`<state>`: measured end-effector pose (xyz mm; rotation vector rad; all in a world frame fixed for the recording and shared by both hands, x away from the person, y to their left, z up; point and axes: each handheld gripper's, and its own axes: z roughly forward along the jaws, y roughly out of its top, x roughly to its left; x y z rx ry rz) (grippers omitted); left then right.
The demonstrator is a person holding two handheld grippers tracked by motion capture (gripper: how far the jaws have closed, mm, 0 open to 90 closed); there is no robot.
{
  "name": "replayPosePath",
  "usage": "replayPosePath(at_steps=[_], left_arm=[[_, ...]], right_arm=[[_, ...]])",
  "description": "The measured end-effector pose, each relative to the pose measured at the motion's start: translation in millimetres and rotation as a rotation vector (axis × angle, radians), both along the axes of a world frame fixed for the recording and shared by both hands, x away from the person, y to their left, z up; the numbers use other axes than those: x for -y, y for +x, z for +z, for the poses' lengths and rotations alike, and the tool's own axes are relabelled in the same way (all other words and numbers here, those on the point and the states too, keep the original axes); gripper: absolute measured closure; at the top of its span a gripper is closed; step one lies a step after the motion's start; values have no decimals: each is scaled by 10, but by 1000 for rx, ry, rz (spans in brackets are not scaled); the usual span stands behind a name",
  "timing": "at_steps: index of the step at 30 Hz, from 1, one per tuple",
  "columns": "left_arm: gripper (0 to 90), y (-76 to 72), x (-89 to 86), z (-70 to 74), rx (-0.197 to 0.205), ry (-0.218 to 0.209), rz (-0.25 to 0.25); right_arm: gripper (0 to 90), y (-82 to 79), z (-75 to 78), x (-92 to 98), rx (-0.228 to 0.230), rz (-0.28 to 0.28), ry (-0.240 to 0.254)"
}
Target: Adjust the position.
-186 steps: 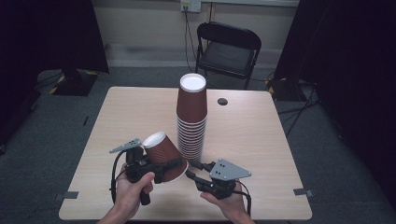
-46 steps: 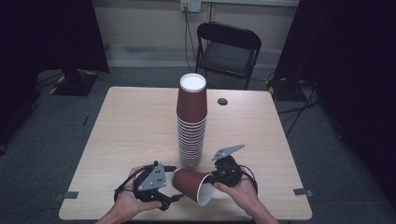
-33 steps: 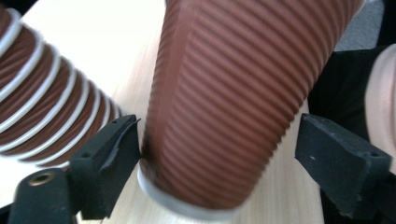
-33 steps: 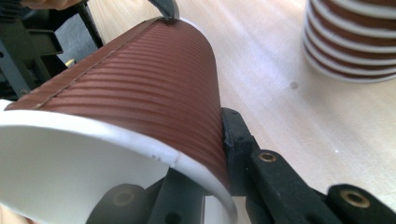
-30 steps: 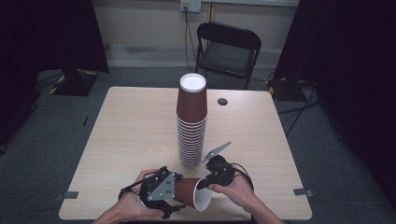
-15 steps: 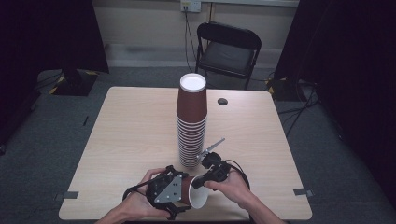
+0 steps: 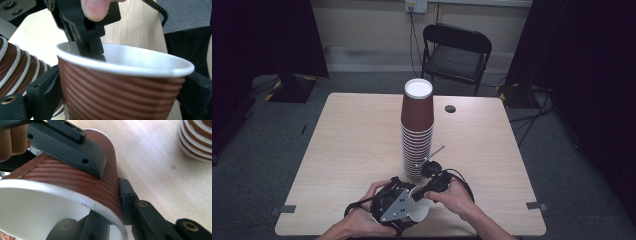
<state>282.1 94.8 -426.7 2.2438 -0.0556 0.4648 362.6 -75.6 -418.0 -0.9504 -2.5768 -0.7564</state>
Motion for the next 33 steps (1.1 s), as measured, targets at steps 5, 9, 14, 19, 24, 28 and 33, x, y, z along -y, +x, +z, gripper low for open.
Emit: replayPosePath(at_steps=[5, 9, 14, 19, 24, 28, 33], left_arm=[[75, -31, -16, -13, 35, 8, -2], [90, -39, -27, -9, 47, -10, 6], [95, -27, -38, -25, 31, -28, 13], [95, 6, -97, -22, -10, -72, 40], [95, 78, -198, -38, -66, -136, 84], [94, 119, -279, -47, -134, -198, 130], [94, 168, -363, -70, -177, -251, 173]], right_arm=[[862, -3, -10, -32, -9, -1, -9], [818, -19, 15, -17, 11, 1, 0], [721, -42, 53, 17, 57, -12, 3], [608, -64, 100, 84, 109, -29, 34], [571, -85, 145, 135, 135, -49, 78], [543, -96, 168, 162, 152, -56, 116], [499, -111, 190, 191, 195, -50, 169]])
